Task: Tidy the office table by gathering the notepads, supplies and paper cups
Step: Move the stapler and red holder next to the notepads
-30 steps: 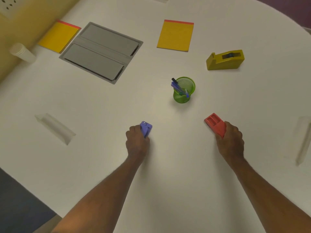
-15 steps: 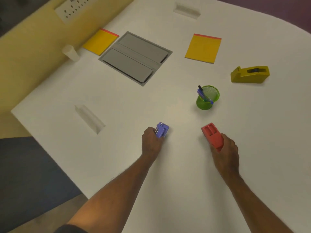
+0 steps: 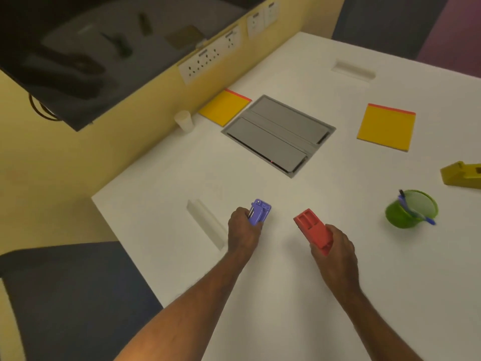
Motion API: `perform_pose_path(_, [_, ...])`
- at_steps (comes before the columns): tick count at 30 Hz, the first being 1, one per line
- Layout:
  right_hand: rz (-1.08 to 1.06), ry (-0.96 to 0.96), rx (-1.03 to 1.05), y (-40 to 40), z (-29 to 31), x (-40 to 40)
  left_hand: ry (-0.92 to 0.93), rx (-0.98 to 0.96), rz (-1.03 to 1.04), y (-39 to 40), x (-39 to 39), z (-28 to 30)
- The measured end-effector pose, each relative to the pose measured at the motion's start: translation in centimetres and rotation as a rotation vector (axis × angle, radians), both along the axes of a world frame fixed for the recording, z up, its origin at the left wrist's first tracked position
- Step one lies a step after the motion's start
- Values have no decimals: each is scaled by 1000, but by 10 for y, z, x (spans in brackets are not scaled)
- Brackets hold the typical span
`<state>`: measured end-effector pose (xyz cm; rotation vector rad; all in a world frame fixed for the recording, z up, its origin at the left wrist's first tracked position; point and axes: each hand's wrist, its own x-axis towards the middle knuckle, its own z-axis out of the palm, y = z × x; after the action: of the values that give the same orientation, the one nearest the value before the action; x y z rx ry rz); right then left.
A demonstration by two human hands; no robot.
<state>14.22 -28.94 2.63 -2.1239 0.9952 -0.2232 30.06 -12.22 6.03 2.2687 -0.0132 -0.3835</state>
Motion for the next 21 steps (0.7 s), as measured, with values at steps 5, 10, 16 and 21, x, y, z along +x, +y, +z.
perform_pose_path(5, [32,7,-24,42,0,93,12,-18,39,45,89,-10])
perform_pose_path(10, [112,34,-52,66,4,177,-17,15,97,78,169,-22])
perform_pose_path(16, [215,45,-68,77,1,276,-33,23,146,94,262,-37])
perform_pose_path(21, [305,50,-50,80,-8,354,-48,41,148,93,329,-51])
